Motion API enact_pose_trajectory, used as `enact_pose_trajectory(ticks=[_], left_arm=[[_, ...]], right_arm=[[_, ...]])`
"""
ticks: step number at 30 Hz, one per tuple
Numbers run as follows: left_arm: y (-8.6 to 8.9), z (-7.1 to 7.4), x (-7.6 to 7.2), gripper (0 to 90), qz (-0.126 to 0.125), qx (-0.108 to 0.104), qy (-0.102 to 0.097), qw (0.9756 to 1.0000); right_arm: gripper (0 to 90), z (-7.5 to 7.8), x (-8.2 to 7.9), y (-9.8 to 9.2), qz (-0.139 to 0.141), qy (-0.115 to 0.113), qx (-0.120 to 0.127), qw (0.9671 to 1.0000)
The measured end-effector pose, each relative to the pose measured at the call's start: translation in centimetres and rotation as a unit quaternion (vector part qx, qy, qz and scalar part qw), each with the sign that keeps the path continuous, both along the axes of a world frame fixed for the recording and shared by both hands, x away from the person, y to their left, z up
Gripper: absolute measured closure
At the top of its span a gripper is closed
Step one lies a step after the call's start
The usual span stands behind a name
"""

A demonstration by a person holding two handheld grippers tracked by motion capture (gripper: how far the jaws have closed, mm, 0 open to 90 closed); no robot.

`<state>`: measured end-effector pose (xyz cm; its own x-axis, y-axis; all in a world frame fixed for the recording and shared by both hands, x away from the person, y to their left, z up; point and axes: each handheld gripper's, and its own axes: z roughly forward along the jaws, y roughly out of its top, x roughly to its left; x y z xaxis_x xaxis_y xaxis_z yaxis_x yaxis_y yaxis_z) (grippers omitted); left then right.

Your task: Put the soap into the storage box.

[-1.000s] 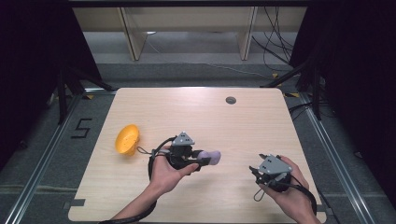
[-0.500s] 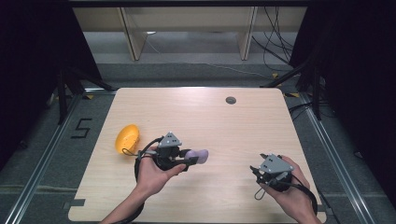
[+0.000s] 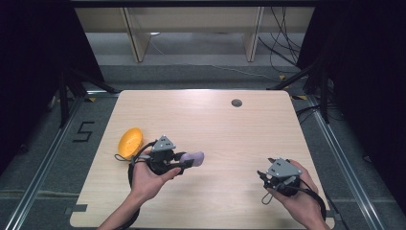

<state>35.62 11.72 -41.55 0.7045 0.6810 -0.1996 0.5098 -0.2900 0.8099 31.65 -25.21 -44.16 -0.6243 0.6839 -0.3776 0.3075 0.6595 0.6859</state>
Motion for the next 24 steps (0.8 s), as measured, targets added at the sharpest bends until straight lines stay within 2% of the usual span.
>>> enact_pose_trajectory(ticks=[5, 6, 7, 12, 15, 24], left_arm=[[1.1, 0.3, 0.0, 59.1, 0.008, 0.005, -0.003, 1.0000], [1.1, 0.2, 0.0, 59.1, 0.020, -0.004, -0.010, 0.9997], [1.4, 0.3, 0.1, 59.1, 0.013, -0.001, -0.007, 0.9999], [2.3, 0.6, 0.2, 59.1, 0.029, -0.004, -0.013, 0.9995], [2.8, 0.8, 0.3, 59.1, 0.037, 0.001, -0.018, 0.9991], [4.2, 0.9, 0.7, 59.1, 0.054, -0.006, -0.017, 0.9984]], right_arm=[[43.8, 0.1, 0.1, 0.0, 0.002, -0.003, -0.001, 1.0000], [43.8, 0.1, 0.1, 0.0, -0.001, -0.001, 0.000, 1.0000], [43.8, 0.1, 0.1, 0.0, 0.002, -0.001, -0.001, 1.0000], [43.4, 0.0, 0.1, 0.1, 0.002, 0.000, -0.001, 1.0000], [43.4, 0.0, 0.2, 0.0, 0.003, 0.000, -0.004, 1.0000], [43.4, 0.0, 0.2, -0.1, -0.004, 0.001, 0.000, 1.0000]])
